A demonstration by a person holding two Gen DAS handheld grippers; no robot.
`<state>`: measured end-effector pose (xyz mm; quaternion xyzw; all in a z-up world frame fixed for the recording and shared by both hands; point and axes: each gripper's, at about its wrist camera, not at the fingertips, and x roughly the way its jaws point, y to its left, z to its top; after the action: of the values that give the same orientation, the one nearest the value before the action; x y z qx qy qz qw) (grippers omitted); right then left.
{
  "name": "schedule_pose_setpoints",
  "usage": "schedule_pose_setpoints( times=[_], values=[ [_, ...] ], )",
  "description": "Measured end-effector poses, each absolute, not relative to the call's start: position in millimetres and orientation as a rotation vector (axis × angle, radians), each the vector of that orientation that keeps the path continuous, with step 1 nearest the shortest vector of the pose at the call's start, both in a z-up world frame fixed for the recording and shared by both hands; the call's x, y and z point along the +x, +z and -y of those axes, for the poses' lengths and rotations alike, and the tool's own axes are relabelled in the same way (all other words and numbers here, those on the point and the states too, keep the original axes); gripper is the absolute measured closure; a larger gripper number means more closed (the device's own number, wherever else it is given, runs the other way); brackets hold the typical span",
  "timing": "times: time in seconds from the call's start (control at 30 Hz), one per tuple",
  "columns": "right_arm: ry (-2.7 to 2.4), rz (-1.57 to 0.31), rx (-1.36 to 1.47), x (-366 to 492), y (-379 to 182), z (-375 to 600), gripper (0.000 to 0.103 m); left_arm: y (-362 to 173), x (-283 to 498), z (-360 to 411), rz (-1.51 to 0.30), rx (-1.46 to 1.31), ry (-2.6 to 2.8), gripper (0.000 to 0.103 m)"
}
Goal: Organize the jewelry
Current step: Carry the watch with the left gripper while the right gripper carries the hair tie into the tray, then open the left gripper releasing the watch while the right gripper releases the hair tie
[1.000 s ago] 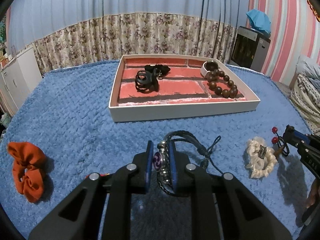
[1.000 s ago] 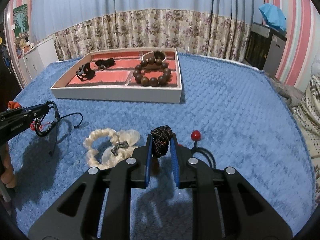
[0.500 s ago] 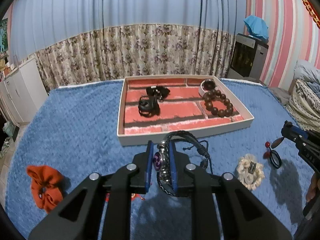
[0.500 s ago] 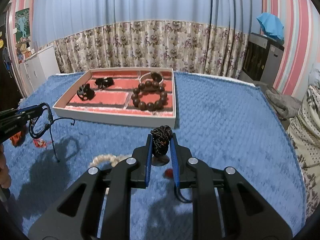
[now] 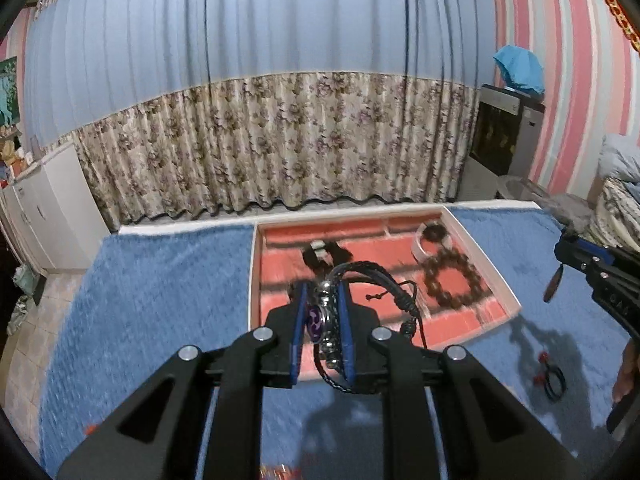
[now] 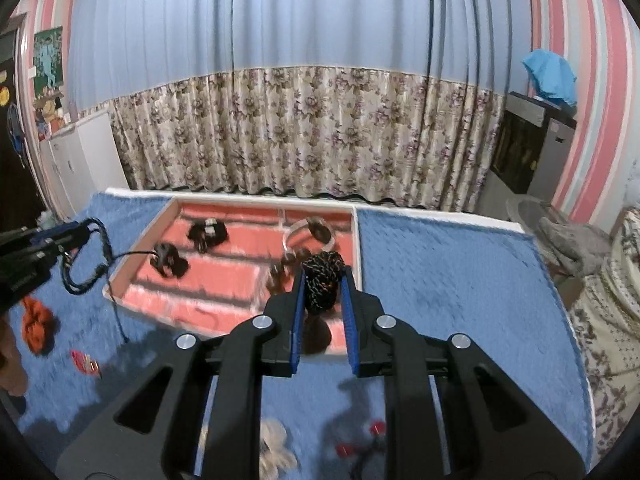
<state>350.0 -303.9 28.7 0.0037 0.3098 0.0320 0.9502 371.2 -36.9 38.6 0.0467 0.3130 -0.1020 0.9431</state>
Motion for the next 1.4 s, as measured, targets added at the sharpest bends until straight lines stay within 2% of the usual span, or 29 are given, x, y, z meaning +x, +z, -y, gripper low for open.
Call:
schedule_pose_setpoints(
  times=[0.23,0.6,0.97,1.4],
  values=[
    [0.058,-0.636,0.008,414.0,28.0,292.6,0.085,33.0,434.0,38.3,-0.651,0.082,-0.187,0.087],
    [0.031,-0.726,-0.005,494.9,-20.2,279.0,0.085,-13.8,525.7,36.8,-0.749,0.057,-0.134,0.087],
    [0.018,-0.799,-0.011,522.9,-58.9,282.6,0.085,-55.0,556.2,27.3,-0.832,0.063,-0.103,0.087],
    [-0.011,-0.891,-0.011,538.2,-80.6,275.5,0.084,-70.4,571.0,37.0,-0.928,0.105,-0.082,0.086]
  ],
)
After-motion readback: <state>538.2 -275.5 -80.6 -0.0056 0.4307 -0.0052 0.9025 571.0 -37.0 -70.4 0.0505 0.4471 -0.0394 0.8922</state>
